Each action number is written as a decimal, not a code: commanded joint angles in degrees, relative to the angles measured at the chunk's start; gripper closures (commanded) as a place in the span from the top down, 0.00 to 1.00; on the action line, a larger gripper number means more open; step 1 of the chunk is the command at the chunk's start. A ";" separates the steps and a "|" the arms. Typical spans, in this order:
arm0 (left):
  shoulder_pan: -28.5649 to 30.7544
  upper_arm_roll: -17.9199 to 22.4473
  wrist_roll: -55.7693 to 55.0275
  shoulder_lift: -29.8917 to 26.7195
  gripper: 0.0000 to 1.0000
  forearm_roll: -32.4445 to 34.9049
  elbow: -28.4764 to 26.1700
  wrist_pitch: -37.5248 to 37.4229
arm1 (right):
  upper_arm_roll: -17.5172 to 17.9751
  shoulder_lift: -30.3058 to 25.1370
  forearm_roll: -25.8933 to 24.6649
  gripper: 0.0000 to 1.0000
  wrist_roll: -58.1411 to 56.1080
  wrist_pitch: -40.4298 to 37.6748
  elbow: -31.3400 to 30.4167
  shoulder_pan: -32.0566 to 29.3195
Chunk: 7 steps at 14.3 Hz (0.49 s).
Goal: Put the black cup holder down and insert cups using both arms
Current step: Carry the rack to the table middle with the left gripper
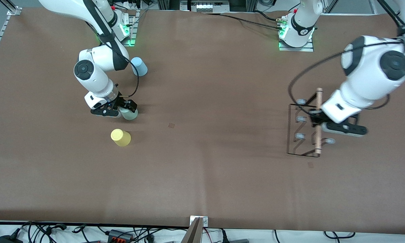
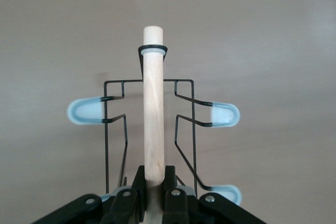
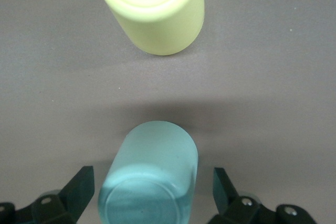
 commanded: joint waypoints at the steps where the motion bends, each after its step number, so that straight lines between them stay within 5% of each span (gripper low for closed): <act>1: 0.24 -7.59 -9.88 1.14 0.01 1.04 1.04 0.58 | -0.30 0.23 0.55 1.00 0.40 1.98 -0.81 0.70; 3: -0.81 -11.29 -17.89 3.15 0.01 1.12 1.04 5.58 | -0.30 0.23 0.46 0.95 0.14 1.98 -0.81 0.61; 4: -3.25 -11.39 -20.53 4.21 0.01 1.39 0.95 8.91 | -0.30 0.23 0.46 0.63 -0.30 1.89 -0.72 0.52; 5: -4.84 -11.39 -22.73 5.26 0.01 2.61 0.86 11.55 | -0.30 0.23 0.46 0.41 -0.39 1.72 -0.72 0.52; 7: -8.44 -11.39 -31.67 8.33 0.01 8.47 0.95 15.86 | -0.30 0.14 0.46 0.14 0.05 1.45 -0.63 0.52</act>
